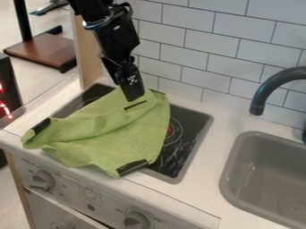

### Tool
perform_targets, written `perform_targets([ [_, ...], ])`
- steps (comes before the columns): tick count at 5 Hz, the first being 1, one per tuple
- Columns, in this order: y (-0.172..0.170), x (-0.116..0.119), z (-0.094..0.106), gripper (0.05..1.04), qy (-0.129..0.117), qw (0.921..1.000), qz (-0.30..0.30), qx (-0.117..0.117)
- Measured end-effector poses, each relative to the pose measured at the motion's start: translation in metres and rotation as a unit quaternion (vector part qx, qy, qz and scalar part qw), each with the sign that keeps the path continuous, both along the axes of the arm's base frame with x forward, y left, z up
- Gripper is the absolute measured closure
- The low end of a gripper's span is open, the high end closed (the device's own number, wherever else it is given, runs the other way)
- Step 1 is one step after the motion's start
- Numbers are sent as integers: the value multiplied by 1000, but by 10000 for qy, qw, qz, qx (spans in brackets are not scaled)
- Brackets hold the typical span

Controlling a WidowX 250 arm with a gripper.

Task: Unfold cloth from left to top left

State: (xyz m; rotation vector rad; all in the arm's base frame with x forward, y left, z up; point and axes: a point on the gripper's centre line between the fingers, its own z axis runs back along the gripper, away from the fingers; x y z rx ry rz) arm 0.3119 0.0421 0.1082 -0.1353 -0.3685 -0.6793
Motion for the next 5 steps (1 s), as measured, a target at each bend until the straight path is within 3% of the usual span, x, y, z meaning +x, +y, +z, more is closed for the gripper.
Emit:
perform_targets([
  [2,1,4,-18,83,281,9996,11,-95],
  [3,6,24,-27,83,475,9986,117,-196],
  [5,27,60,-42,83,639,9949,722,-311],
])
